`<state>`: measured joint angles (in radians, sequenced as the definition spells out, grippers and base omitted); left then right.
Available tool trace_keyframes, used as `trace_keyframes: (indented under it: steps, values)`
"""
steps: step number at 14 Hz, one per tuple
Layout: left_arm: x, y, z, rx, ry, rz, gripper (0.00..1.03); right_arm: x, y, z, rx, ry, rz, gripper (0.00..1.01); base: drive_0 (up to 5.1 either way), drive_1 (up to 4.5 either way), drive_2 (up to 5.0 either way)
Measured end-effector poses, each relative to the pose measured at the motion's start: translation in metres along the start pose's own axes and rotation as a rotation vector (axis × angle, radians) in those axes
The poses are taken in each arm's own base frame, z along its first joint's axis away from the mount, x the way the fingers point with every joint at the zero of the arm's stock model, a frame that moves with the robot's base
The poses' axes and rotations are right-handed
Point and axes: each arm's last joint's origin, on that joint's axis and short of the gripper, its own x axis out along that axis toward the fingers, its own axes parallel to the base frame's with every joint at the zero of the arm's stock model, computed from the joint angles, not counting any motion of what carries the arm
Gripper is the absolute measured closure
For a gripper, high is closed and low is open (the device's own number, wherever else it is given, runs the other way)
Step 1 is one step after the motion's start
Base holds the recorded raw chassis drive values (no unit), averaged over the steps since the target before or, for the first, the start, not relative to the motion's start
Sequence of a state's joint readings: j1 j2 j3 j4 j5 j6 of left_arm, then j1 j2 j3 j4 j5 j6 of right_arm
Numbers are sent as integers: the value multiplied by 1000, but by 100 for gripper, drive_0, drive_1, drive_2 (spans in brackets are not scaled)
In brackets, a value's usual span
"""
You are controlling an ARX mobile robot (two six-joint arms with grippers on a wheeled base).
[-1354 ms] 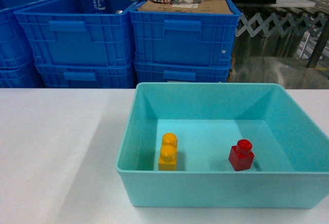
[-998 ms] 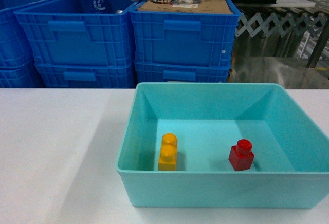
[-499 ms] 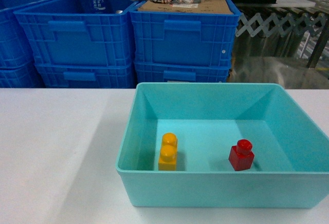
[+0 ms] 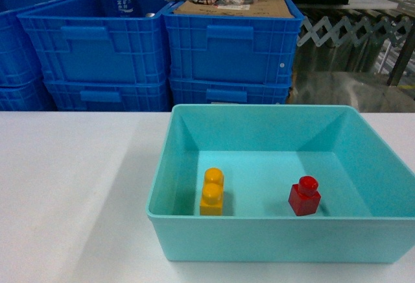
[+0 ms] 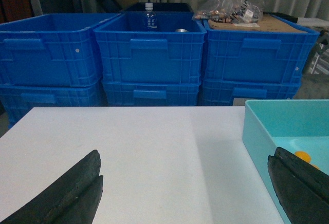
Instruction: Pick red block from blue box to shelf
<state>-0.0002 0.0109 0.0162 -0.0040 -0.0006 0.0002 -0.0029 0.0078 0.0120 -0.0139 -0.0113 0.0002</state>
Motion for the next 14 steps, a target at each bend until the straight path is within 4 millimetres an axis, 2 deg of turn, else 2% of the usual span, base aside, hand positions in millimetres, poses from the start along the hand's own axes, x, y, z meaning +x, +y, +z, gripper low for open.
trace_keyframes:
  steps: [4, 7, 8, 10, 11, 12, 13, 14]
  values:
    - [0, 0, 0, 0, 0, -1, 5, 1, 4, -5, -80, 145, 105, 3, 0, 0, 0]
    - [0, 0, 0, 0, 1, 2, 5, 2, 11, -4, -118, 178, 168, 3, 0, 0, 0]
    - [0, 0, 0, 0, 0, 1, 5, 7, 16, 2, -142, 156, 199, 3, 0, 0, 0]
    - [0, 0, 0, 0, 0, 0, 5, 35, 26, 23, -150, 177, 218, 3, 0, 0, 0]
    - [0, 0, 0, 0, 0, 0, 5, 56, 38, 28, -162, 206, 232, 3, 0, 0, 0]
    - [0, 0, 0, 0, 0, 0, 5, 104, 59, 31, -199, 332, 221, 3, 0, 0, 0]
    - [0, 0, 0, 0, 0, 0, 5, 184, 82, 12, -170, 586, 207, 3, 0, 0, 0]
    - [0, 0, 0, 0, 0, 0, 5, 234, 98, -10, -138, 764, 211, 3, 0, 0, 0]
